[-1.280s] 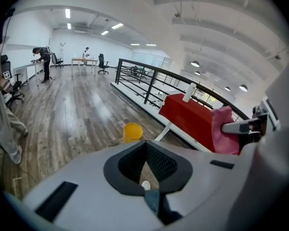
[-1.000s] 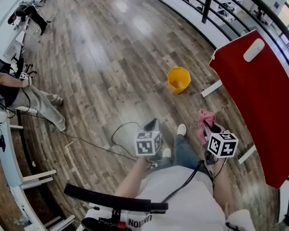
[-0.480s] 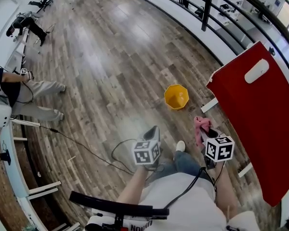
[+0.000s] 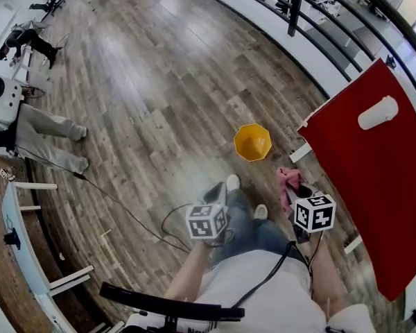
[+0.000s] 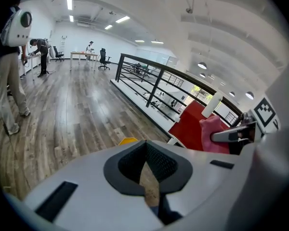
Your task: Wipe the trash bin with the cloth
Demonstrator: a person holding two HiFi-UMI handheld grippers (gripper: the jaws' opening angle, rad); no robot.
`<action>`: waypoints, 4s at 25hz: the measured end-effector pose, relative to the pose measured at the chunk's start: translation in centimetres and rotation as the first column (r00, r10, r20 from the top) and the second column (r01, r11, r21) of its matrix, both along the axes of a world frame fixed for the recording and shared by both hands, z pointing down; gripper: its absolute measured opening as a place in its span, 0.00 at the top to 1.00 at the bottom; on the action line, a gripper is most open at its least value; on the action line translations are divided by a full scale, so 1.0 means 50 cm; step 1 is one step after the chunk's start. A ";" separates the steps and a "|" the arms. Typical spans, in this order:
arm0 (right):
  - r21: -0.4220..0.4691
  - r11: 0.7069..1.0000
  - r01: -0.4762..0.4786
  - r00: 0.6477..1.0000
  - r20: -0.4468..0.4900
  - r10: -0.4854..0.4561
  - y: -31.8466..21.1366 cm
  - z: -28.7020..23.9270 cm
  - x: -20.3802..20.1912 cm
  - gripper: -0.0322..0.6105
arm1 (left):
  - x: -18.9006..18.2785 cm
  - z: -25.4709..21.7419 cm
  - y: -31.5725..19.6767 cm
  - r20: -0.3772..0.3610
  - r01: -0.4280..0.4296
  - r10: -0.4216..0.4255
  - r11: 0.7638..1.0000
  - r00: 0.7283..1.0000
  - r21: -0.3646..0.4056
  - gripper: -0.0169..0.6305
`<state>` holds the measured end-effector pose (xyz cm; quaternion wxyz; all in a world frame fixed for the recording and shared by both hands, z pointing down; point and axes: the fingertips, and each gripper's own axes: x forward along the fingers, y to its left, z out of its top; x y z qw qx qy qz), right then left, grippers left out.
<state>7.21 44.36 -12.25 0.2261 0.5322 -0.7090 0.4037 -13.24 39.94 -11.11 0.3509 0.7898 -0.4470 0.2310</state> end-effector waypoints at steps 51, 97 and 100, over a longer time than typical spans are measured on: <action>-0.250 0.965 -0.076 0.996 0.029 0.086 -0.297 0.742 0.165 0.87 | 0.152 1.087 -0.381 0.167 -0.096 0.228 0.818 0.959 -0.567 0.62; 0.020 0.981 -0.195 0.979 -0.052 0.196 -0.731 0.795 0.212 0.87 | 0.233 0.865 -0.921 0.482 -0.605 0.438 0.748 0.759 0.273 0.96; 0.070 0.976 -0.207 0.977 -0.033 0.209 -0.775 0.850 0.245 0.87 | 0.285 0.888 -0.948 0.487 -0.659 0.474 0.672 0.733 0.339 0.96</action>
